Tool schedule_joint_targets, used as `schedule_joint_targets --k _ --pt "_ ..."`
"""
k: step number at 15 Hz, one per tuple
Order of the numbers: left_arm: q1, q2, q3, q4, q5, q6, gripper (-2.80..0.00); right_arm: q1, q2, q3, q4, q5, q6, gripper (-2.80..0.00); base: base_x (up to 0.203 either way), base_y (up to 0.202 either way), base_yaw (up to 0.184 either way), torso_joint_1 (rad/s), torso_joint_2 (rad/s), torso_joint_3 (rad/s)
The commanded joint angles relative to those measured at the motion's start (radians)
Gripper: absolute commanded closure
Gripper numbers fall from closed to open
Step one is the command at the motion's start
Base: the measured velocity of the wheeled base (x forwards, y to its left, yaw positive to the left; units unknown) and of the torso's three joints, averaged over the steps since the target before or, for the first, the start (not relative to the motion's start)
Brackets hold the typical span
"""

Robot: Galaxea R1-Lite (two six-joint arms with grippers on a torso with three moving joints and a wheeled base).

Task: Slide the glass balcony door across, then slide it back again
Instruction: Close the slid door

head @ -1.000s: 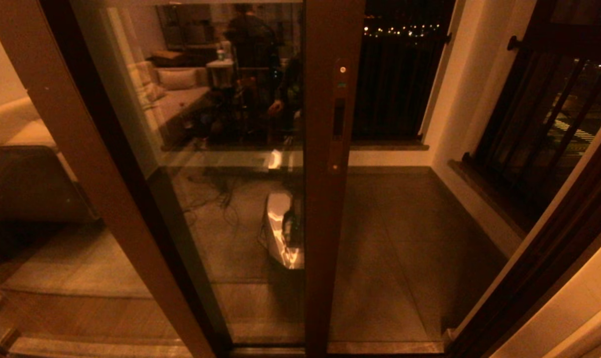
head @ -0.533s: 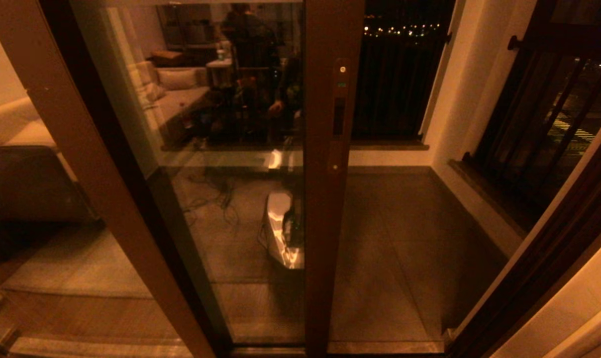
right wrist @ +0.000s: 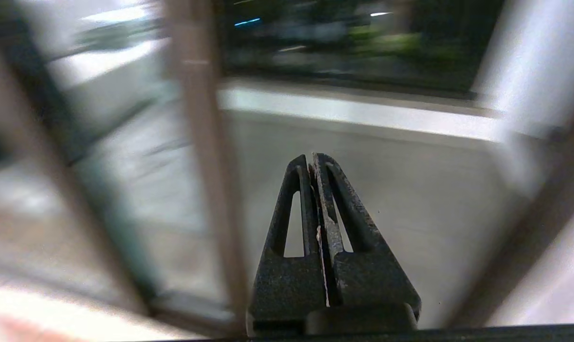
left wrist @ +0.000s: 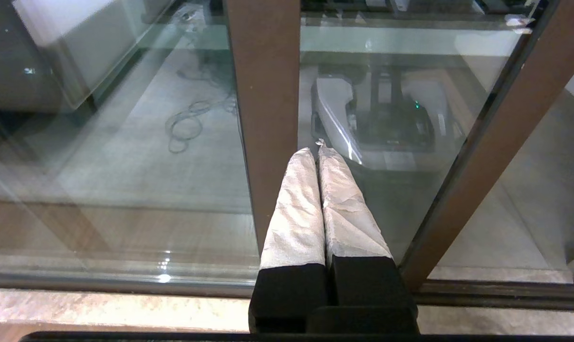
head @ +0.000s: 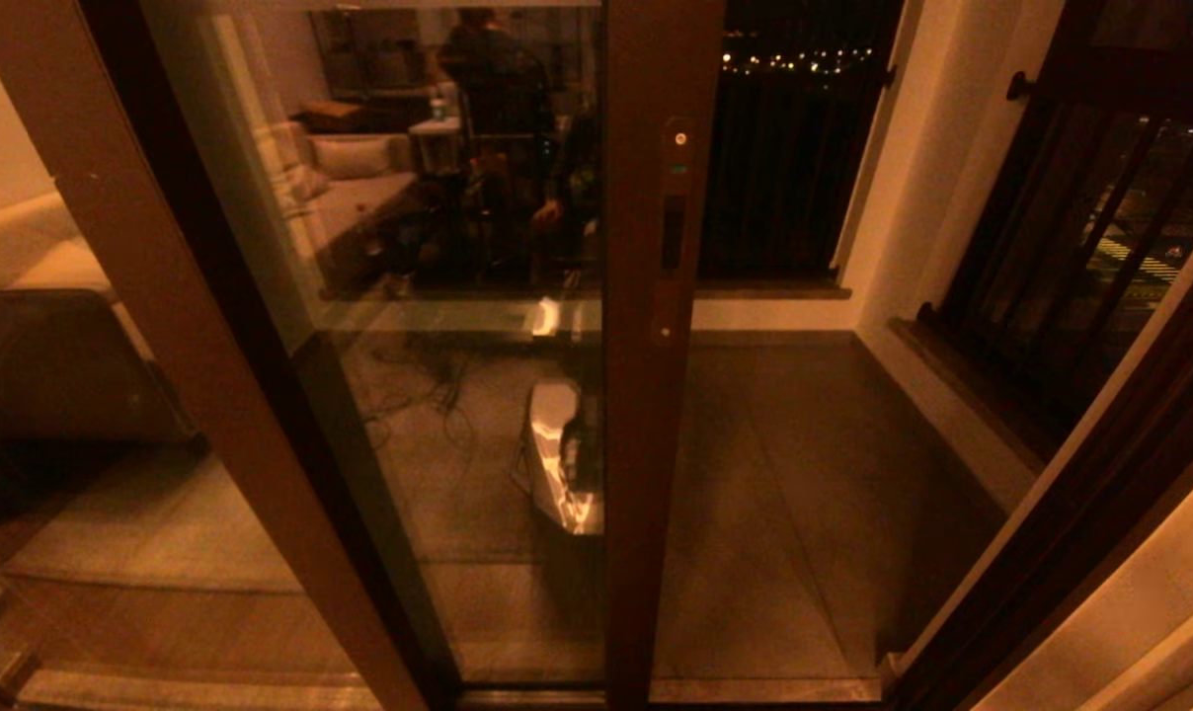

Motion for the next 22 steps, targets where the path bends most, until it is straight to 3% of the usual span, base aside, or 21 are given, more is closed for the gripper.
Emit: schedule_joint_targets --k 1,4,6,7,8,10,13,15,19,22 --pt "0.0 0.0 0.0 0.0 0.0 0.0 0.0 -0.002 0.208 -0.063 -0.024 0.125 -0.005 0.0 0.0 0.0 0.0 0.0 0.0 0.0" --pt "0.0 0.0 0.0 0.0 0.0 0.0 0.0 0.013 0.445 -0.166 -0.07 0.17 0.02 0.0 0.0 0.0 0.0 0.0 0.0 0.0" --pt "0.0 0.0 0.0 0.0 0.0 0.0 0.0 0.1 0.623 -0.267 -0.08 0.157 0.087 0.0 0.0 0.0 0.0 0.0 0.0 0.0" --pt "0.0 0.0 0.0 0.0 0.0 0.0 0.0 0.182 0.701 -0.303 -0.084 0.114 0.11 0.0 0.0 0.0 0.0 0.0 0.0 0.0" --pt "0.0 -0.001 0.0 0.0 0.0 0.0 0.0 0.291 0.761 -0.326 -0.088 0.042 0.124 0.0 0.0 0.0 0.0 0.0 0.0 0.0" --pt "0.0 -0.002 0.0 0.0 0.0 0.0 0.0 0.522 0.892 -0.36 -0.117 -0.2 0.142 0.0 0.0 0.0 0.0 0.0 0.0 0.0" --pt "0.0 -0.001 0.0 0.0 0.0 0.0 0.0 0.762 1.048 -0.425 -0.223 -0.538 0.142 0.0 0.0 0.0 0.0 0.0 0.0 0.0" --pt "0.0 0.0 0.0 0.0 0.0 0.0 0.0 0.816 1.135 -0.531 -0.219 -0.709 0.13 0.0 0.0 0.0 0.0 0.0 0.0 0.0" --pt "0.0 -0.002 0.0 0.0 0.0 0.0 0.0 0.827 1.137 -0.6 -0.144 -0.739 0.055 0.0 0.0 0.0 0.0 0.0 0.0 0.0" --pt "0.0 -0.002 0.0 0.0 0.0 0.0 0.0 0.826 1.181 -0.705 -0.06 -0.743 0.087 0.0 0.0 0.0 0.0 0.0 0.0 0.0"
